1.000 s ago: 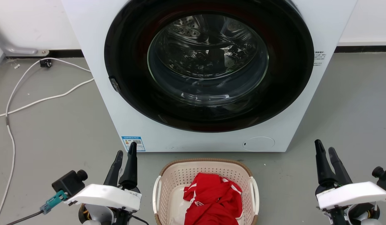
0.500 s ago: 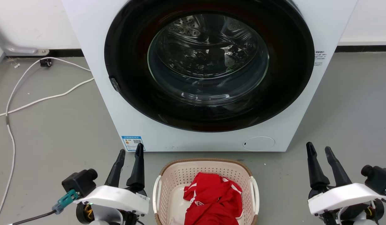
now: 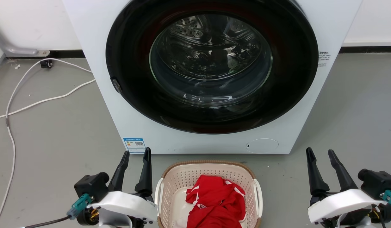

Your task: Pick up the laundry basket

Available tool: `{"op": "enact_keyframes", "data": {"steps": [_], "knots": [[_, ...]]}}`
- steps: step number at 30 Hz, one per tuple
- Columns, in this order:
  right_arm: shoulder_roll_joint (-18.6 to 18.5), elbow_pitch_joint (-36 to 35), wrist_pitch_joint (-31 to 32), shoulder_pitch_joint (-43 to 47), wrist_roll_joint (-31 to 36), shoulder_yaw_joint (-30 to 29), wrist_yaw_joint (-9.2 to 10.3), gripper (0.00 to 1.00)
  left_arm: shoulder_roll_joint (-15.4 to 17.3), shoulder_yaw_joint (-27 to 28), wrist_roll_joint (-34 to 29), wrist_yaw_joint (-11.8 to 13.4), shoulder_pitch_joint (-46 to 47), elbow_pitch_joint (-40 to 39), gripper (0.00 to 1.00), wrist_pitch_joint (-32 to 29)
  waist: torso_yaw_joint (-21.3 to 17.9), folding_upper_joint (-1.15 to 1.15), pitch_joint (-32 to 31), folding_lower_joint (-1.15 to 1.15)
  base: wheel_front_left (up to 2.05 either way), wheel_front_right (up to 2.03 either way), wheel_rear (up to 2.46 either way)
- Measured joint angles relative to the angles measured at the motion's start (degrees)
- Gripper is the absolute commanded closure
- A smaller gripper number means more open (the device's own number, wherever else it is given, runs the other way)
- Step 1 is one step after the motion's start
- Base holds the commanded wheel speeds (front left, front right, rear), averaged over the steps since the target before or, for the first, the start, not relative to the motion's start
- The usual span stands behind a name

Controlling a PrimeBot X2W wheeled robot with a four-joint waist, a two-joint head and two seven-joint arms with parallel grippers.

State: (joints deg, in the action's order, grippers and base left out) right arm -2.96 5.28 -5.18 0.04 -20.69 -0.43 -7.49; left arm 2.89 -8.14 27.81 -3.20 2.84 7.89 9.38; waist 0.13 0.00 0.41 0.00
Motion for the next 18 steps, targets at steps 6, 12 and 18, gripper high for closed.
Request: {"op": "enact_keyframes", "data": {"steps": [6, 12, 18], "knots": [[0.0, -0.56, -0.34, 0.09, 3.68, 0.11, 0.0, 0.0, 0.0, -0.51, -3.7, 0.46, -0.02, 0.26, 0.0, 0.9, 0.02, 0.0, 0.01, 0.0, 0.0, 0.0, 0.0], [0.0, -1.12, -0.54, 0.59, 6.77, 0.12, 0.0, 0.0, 0.0, -1.02, -7.28, 0.94, -0.02, 0.48, 0.0, 1.55, 0.1, 0.0, -0.02, 0.0, 0.0, 0.0, 0.0], [0.0, -1.54, -1.0, 1.27, 10.48, 0.18, 0.0, 0.0, 0.0, -1.93, -11.72, 1.66, -0.11, 0.53, 0.0, 2.5, 0.31, 0.0, -0.06, 0.0, 0.0, 0.0, 0.0]]}}
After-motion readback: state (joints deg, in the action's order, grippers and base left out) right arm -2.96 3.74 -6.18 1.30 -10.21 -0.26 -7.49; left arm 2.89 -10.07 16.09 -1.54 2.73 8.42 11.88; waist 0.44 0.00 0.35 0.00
